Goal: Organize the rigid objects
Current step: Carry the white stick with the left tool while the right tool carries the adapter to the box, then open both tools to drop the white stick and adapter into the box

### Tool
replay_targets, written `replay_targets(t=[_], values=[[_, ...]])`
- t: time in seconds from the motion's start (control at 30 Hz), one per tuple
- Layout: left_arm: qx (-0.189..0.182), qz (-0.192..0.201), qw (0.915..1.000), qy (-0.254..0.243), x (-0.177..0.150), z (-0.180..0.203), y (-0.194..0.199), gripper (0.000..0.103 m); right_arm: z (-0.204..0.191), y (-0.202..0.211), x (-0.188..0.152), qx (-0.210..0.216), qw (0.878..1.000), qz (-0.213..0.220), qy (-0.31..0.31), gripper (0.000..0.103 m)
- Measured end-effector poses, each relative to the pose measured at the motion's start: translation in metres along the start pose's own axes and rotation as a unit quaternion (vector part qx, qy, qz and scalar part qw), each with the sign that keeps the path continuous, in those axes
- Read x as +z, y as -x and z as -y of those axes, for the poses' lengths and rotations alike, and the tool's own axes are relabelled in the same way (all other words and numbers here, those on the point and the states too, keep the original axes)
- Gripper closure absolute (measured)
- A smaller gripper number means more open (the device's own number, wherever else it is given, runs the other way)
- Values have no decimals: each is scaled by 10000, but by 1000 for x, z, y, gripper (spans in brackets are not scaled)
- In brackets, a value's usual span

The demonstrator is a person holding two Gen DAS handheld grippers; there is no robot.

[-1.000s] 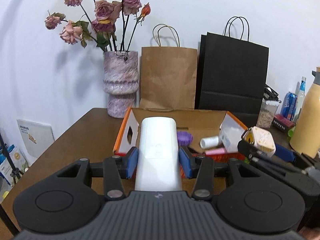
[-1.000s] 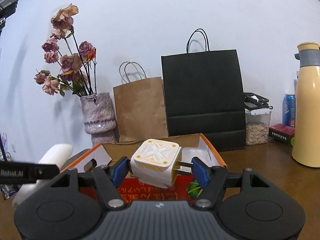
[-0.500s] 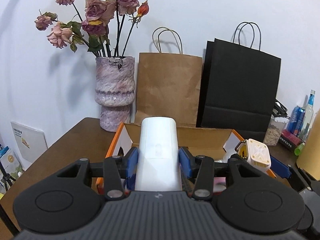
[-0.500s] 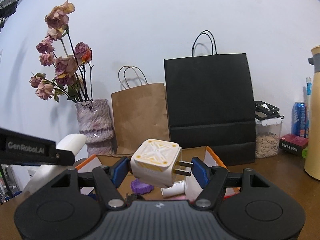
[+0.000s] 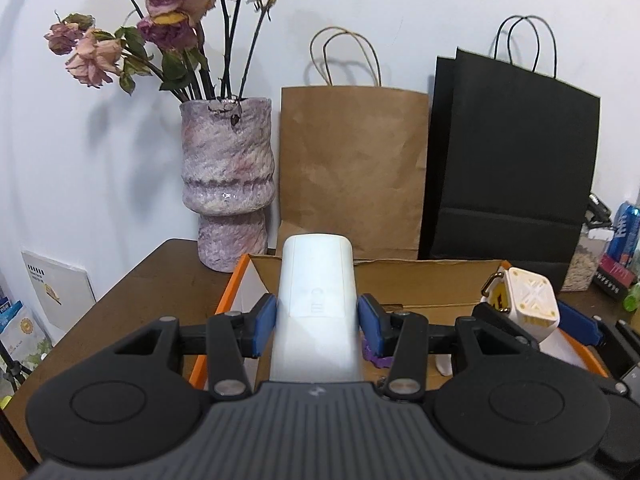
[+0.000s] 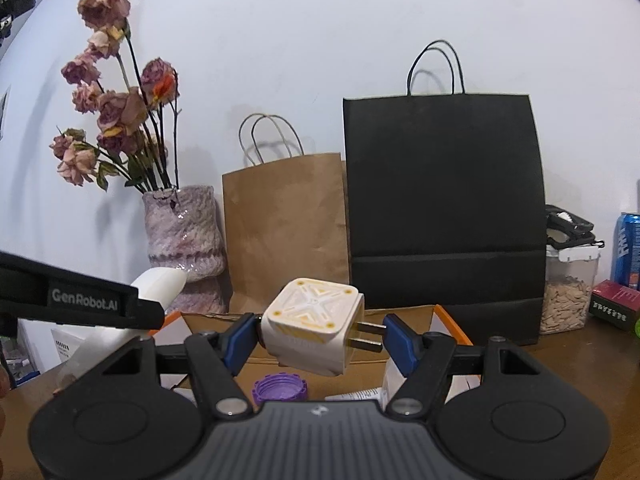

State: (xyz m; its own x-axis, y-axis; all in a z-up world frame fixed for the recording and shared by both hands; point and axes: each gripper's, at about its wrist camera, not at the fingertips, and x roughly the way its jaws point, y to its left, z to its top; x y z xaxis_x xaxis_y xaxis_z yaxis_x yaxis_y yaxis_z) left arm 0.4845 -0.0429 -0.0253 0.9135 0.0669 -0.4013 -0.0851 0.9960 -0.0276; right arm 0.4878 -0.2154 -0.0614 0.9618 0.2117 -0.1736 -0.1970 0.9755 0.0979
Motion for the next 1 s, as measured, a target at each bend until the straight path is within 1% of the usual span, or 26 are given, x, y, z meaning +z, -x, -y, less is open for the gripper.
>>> replay_targets(t=[0.3,0.43,0.57,0.6,0.63,0.67,0.7,0.73,0.77,0.8,0.83,0.87,0.9,1.0], values=[[102,-319,9992,-212,-8,-1,-32,57,6,-28,-4,20,9992,-387,50,35],[108,-471,9984,-284,-16,1,-36,56,6,-31,-8,15,9985,-543,91,35],[166,-539,9977,-363,-20,4,-38,56,7,-35,-11,-52,9971,-751,133,35],[195,-497,9979,-364,-20,4,-38,52,7,-36,-12,-87,9967,-801,132,34],[258,-439,9980,-368,-20,4,-37,44,8,-36,-12,-134,9965,-814,137,33],[312,-378,9981,-363,-19,3,-35,40,8,-35,-12,-171,9965,-810,136,27],[349,-313,9983,-346,-18,3,-34,31,9,-34,-12,-211,9967,-772,123,18],[373,-265,9984,-334,-18,3,-32,21,9,-32,-11,-251,9969,-731,115,15],[406,-214,9984,-323,-17,2,-30,16,10,-31,-11,-290,9970,-702,116,14],[457,-150,9983,-319,-16,2,-29,6,11,-31,-11,-339,9970,-692,115,13],[534,-91,9980,-324,-16,3,-28,0,12,-32,-11,-373,9968,-699,100,12],[640,-35,9974,-339,-15,3,-27,0,13,-33,-11,-409,9965,-719,77,8],[677,-7,9971,-337,-14,2,-27,0,15,-33,-11,-453,9963,-730,46,1],[626,-55,9977,-255,-14,-1,-28,0,17,-32,-11,-515,9963,-692,14,0]])
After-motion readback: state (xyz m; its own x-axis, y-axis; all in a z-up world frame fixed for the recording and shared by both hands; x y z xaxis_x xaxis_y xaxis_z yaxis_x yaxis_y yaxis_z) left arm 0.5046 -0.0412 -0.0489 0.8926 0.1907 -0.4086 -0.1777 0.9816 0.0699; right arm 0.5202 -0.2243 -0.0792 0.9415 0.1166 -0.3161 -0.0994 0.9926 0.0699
